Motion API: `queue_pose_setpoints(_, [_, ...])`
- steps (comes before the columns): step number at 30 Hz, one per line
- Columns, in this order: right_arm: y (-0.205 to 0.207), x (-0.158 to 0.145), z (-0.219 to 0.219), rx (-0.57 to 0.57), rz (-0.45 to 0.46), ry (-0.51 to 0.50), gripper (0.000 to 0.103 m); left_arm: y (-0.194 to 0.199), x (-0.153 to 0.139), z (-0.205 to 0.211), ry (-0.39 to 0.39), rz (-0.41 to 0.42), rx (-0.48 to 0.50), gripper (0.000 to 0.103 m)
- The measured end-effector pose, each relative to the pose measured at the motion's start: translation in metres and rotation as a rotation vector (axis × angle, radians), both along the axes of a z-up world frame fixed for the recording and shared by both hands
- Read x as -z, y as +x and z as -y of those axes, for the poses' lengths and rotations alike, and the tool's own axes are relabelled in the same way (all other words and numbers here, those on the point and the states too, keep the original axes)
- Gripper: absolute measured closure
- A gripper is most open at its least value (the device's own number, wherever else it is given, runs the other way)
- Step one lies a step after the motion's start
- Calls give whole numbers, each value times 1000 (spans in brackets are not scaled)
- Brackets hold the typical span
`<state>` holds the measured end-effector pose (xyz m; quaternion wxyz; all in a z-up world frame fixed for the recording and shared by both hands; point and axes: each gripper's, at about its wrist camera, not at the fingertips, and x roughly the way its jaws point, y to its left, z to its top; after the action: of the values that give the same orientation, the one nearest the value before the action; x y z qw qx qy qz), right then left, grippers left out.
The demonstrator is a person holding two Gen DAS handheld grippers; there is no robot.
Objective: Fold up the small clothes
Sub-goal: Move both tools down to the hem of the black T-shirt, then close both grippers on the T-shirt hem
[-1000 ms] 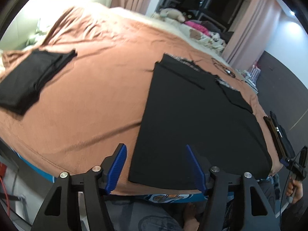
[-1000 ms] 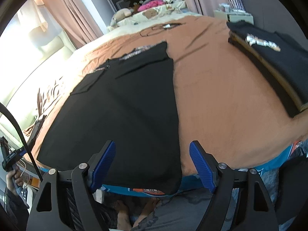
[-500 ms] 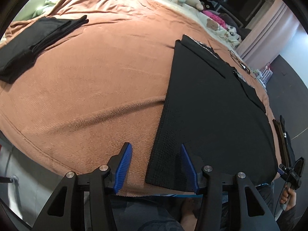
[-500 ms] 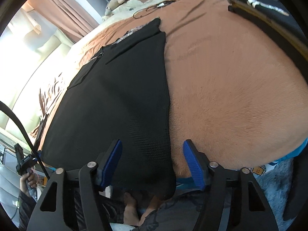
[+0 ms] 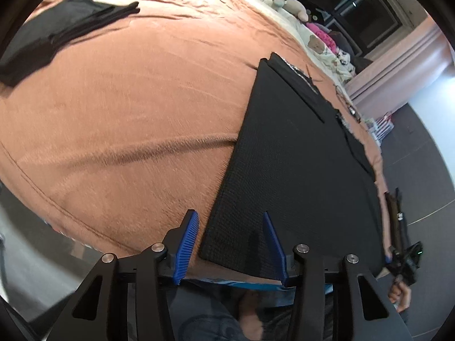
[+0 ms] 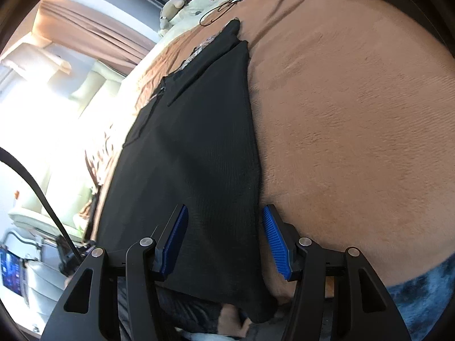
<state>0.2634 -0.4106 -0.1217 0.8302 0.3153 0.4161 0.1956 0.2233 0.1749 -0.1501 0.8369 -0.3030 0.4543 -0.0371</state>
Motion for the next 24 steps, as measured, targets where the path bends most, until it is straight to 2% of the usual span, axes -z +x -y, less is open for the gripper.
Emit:
queue_pose_setpoints(12, [-11, 13, -11, -111, 11, 75, 50, -10, 2, -10, -138, 18, -10, 54])
queue_pose_setpoints(20, [1, 19, -17, -132, 7, 85, 50, -16, 3, -2, -163, 21, 6, 54])
queue_pose_setpoints(24, [2, 23, -17, -133, 4, 82, 50, -14, 2, 2, -146, 25, 10, 54])
